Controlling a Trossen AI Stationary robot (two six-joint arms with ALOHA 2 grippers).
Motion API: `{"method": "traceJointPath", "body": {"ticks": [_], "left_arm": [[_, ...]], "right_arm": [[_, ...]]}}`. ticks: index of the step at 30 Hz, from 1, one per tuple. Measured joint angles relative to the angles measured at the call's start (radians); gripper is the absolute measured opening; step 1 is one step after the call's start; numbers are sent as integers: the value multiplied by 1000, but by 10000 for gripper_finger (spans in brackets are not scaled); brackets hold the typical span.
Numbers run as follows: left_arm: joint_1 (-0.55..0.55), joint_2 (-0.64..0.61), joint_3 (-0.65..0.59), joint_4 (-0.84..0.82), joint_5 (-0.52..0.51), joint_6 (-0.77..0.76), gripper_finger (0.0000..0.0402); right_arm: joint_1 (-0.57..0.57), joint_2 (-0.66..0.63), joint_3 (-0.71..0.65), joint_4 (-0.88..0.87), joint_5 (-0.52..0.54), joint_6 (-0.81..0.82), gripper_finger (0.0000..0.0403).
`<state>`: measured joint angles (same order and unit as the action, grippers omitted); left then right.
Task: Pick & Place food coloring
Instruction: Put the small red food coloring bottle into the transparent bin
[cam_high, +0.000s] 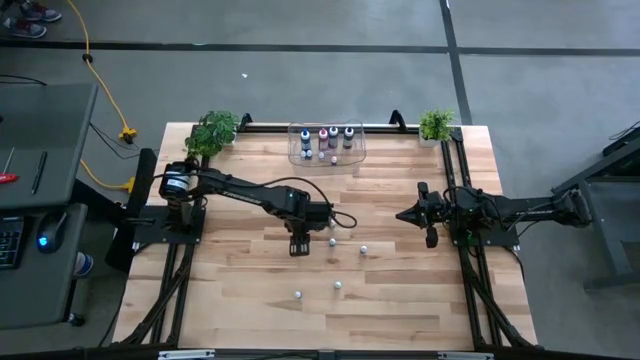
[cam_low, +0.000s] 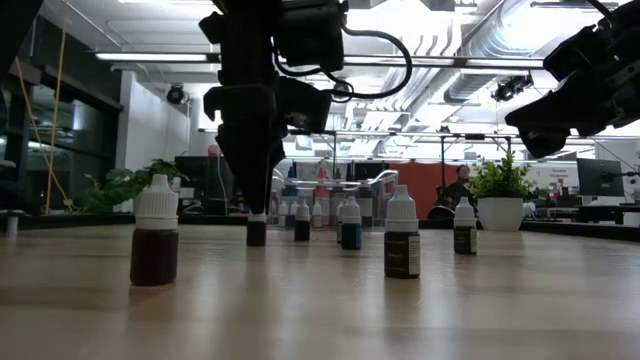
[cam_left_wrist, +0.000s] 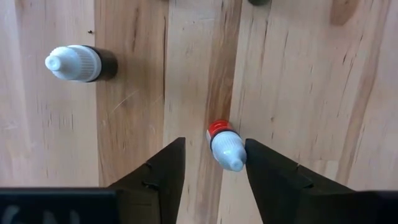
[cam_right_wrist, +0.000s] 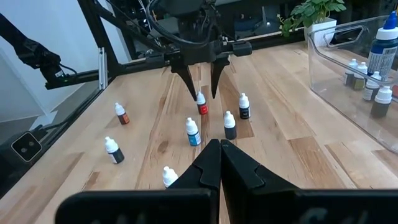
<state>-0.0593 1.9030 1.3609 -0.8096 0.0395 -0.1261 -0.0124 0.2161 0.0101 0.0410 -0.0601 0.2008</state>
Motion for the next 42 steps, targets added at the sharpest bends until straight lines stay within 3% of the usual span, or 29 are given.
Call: {"method": "traceJointPath", "body": {"ticks": [10, 22, 32, 42], "left_arm": [[0, 9, 0, 6, 3, 16, 146], [0, 25, 0, 22, -4, 20, 46], [0, 6, -2, 13, -5, 27, 46], [0, -153, -2, -71, -5, 28, 46]], "right_arm": [[0, 0, 0, 0, 0, 0, 0], [0, 0, 0, 0, 0, 0, 0], [0, 0, 0, 0, 0, 0, 0], [0, 0, 0, 0, 0, 0, 0]]}}
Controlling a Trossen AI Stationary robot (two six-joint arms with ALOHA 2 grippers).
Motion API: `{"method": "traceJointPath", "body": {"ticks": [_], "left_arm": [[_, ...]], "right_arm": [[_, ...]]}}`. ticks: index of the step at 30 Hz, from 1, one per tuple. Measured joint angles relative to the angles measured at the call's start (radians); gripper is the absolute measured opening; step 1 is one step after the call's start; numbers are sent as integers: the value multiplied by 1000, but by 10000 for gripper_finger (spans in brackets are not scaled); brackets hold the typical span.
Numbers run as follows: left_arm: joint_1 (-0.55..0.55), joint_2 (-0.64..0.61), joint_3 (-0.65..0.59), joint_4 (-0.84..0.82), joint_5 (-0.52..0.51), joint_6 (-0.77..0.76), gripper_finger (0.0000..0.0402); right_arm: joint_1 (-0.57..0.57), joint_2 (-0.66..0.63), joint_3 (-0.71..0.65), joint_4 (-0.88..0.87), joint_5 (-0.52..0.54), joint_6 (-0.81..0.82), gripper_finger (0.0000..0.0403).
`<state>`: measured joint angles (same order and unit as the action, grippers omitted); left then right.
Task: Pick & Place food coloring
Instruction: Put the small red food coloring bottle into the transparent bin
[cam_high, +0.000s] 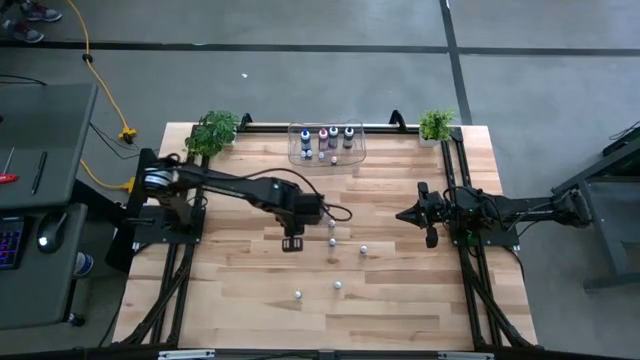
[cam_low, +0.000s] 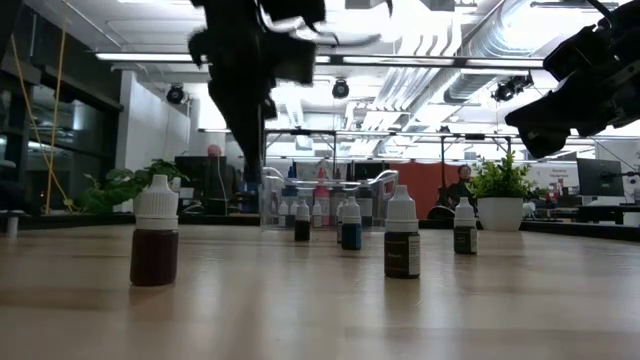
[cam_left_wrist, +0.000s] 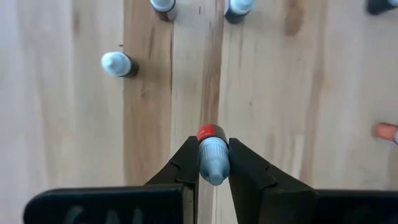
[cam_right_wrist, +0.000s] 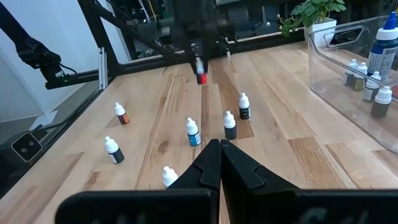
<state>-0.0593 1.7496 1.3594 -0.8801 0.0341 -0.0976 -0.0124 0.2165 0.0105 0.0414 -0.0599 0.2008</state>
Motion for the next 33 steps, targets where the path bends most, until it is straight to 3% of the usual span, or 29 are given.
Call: {"method": "traceJointPath", "body": {"ticks": [8, 21, 33], "left_arm": [[0, -154, 2, -104, 0, 28, 45], [110, -209, 2, -143, 49, -467, 45], [246, -200, 6, -107, 107, -485, 45]], "right_arm": [[0, 0, 0, -1, 0, 0, 0], [0, 0, 0, 0, 0, 0, 0], [0, 0, 0, 0, 0, 0, 0]]}}
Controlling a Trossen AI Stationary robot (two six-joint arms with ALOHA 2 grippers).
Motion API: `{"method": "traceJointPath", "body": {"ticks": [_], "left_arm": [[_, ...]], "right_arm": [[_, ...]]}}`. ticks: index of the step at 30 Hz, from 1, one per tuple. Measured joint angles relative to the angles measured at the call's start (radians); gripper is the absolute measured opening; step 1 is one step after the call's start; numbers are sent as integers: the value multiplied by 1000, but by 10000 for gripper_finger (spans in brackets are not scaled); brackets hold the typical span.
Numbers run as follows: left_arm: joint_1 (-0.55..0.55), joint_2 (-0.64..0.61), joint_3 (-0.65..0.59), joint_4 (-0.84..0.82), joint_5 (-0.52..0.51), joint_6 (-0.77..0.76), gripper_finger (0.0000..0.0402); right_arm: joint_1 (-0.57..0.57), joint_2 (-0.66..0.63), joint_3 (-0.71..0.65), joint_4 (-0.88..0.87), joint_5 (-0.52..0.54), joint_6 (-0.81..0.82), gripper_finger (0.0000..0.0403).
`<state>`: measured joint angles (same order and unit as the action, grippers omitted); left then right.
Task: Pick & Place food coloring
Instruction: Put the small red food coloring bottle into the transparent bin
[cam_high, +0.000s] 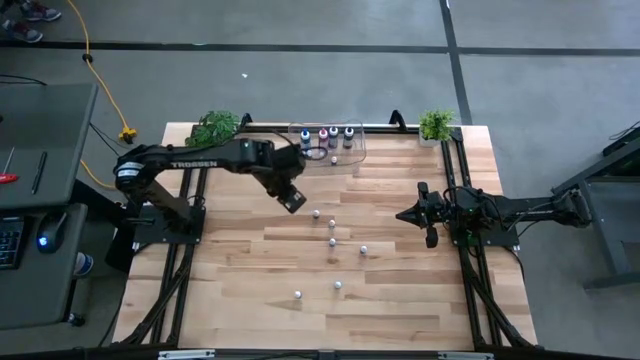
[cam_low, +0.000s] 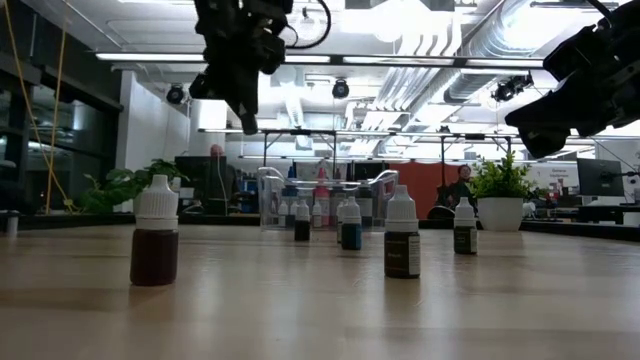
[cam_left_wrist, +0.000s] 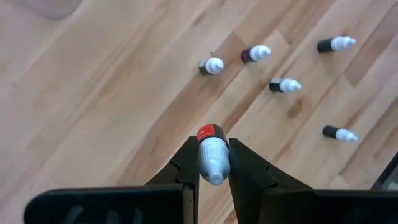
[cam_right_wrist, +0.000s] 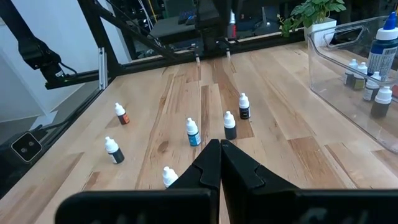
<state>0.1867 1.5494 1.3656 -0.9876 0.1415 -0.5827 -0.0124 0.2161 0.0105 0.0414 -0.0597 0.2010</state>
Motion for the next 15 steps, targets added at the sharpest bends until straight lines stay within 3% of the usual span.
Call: {"method": "traceJointPath", "body": {"ticks": [6, 15], "left_arm": [[62, 103, 167, -76, -3, 39, 45], [162, 370, 551, -235, -127, 113, 45]], "right_arm": [[0, 0, 0, 0, 0, 0, 0], [0, 0, 0, 0, 0, 0, 0]]}}
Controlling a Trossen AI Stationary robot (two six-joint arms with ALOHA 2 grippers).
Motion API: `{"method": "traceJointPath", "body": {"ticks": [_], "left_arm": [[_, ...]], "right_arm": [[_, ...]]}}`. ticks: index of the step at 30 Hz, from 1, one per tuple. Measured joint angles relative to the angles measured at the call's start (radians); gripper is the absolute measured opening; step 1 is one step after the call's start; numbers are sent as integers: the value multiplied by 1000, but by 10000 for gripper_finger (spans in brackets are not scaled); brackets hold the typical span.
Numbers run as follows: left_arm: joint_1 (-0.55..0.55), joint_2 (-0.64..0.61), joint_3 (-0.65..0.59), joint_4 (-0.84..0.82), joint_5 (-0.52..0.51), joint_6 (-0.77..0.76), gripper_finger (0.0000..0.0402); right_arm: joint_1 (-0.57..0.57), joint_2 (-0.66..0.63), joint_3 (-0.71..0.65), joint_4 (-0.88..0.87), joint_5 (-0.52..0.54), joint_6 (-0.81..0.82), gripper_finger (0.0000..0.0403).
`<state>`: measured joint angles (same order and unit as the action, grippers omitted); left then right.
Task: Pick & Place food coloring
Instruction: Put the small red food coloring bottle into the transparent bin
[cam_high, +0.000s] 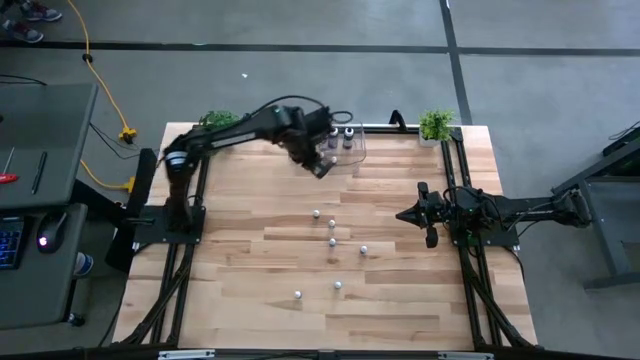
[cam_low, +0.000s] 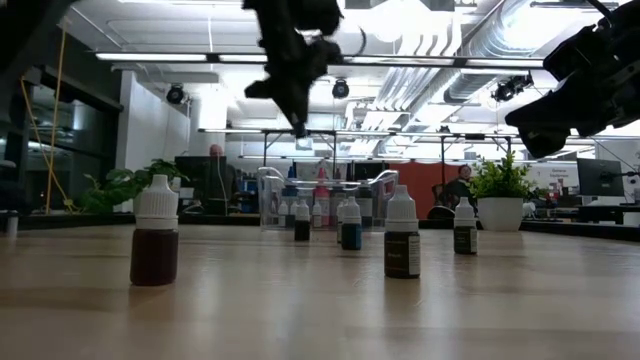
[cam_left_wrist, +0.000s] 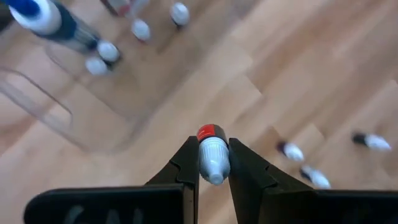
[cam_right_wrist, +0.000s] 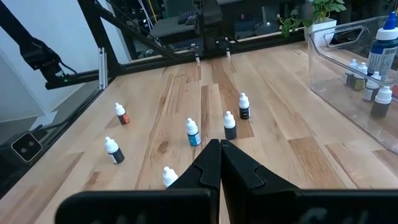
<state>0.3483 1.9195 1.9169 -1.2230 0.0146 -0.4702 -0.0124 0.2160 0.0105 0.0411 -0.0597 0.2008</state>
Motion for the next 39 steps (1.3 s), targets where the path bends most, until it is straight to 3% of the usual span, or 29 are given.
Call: {"method": "traceJointPath", "body": {"ticks": [5, 9, 21, 32, 39], "left_arm": [[41, 138, 145, -37, -49, -5, 45], [60, 198, 185, -26, -93, -62, 45], [100, 269, 185, -6, -141, -316, 45], [112, 294, 140, 1, -205, -455, 45], [112, 294, 81, 15, -192, -487, 55]], "right_arm": [[0, 0, 0, 0, 0, 0, 0], [0, 0, 0, 0, 0, 0, 0], [0, 0, 0, 0, 0, 0, 0], [0, 0, 0, 0, 0, 0, 0], [0, 0, 0, 0, 0, 0, 0]]}}
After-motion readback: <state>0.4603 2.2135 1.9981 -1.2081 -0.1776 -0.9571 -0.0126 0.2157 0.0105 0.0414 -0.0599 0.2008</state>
